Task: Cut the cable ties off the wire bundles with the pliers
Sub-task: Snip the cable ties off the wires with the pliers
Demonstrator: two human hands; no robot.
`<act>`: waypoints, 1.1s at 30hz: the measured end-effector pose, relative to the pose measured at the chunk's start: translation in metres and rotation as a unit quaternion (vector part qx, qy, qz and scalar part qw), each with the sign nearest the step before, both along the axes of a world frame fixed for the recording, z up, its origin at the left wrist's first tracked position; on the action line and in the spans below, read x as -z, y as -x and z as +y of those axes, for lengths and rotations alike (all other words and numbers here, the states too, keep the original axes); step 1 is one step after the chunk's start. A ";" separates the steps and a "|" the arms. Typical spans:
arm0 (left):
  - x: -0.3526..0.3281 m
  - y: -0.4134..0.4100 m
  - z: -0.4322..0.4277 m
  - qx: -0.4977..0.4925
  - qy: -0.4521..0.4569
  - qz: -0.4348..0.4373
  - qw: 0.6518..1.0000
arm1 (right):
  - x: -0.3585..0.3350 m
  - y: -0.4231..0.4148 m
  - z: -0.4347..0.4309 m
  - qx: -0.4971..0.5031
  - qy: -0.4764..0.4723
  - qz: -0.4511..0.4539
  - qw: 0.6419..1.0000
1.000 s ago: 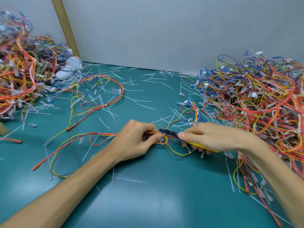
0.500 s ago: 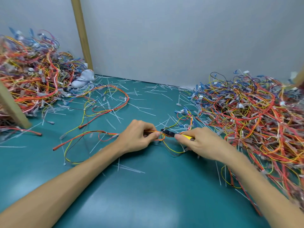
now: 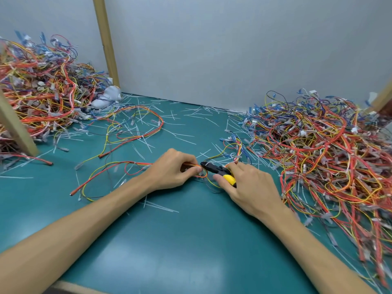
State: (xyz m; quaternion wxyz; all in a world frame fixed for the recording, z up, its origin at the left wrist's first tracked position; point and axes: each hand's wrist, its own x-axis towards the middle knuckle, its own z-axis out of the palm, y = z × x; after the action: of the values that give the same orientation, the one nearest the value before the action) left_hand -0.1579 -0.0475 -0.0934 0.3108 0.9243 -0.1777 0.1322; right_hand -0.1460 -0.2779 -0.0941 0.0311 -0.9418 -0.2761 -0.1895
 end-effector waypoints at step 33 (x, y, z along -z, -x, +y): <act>0.004 0.001 0.001 -0.033 -0.035 -0.065 0.997 | -0.002 0.005 0.006 0.021 -0.016 -0.014 1.000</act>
State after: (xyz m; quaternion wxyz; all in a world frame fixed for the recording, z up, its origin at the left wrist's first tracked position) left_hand -0.1593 -0.0470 -0.0972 0.2621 0.9293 -0.1714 0.1956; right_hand -0.1513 -0.2723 -0.0923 0.0385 -0.9439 -0.2539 -0.2075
